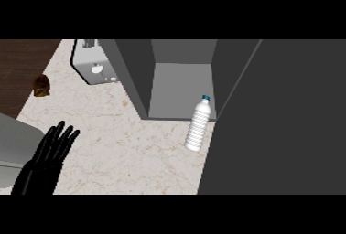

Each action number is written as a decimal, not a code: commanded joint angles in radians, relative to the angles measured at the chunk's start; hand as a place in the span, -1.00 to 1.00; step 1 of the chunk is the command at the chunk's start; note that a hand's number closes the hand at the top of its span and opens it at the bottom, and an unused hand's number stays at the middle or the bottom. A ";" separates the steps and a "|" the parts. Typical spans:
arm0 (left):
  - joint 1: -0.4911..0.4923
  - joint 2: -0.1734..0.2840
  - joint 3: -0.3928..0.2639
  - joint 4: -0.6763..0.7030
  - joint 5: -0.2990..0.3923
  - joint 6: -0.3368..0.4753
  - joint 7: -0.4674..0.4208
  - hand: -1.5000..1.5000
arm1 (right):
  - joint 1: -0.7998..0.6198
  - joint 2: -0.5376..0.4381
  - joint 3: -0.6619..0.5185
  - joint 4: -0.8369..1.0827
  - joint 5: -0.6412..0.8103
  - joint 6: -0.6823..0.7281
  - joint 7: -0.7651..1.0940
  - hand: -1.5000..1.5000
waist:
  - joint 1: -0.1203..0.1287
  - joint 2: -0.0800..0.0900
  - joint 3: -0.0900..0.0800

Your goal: Pick up the bottled water, place it into the cabinet and close the cabinet

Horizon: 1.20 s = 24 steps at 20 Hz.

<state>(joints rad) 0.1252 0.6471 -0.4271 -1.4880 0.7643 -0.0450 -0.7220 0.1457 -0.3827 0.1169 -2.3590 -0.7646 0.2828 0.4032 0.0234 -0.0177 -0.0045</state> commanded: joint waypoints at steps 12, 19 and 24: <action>0.150 0.144 0.074 -0.208 0.028 -0.020 0.008 -1.00 | -0.468 0.142 0.468 0.006 0.378 -0.375 0.143 1.00 | 0.012 -0.006 -0.003; 0.183 0.218 0.148 -0.277 0.102 -0.065 0.057 -1.00 | -0.733 0.377 0.697 0.260 0.605 -0.677 0.181 1.00 | 0.010 0.005 0.000; 0.195 0.258 0.198 -0.358 0.135 -0.038 0.102 -1.00 | -0.967 0.381 0.624 0.454 0.443 -0.880 0.135 1.00 | 0.039 0.016 0.003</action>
<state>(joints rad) 0.3192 0.8813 -0.2616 -1.7805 0.8701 -0.1146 -0.6658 -0.6647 -0.0293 0.7684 -2.0222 -0.2607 -0.4575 0.5528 0.0532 -0.0101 -0.0036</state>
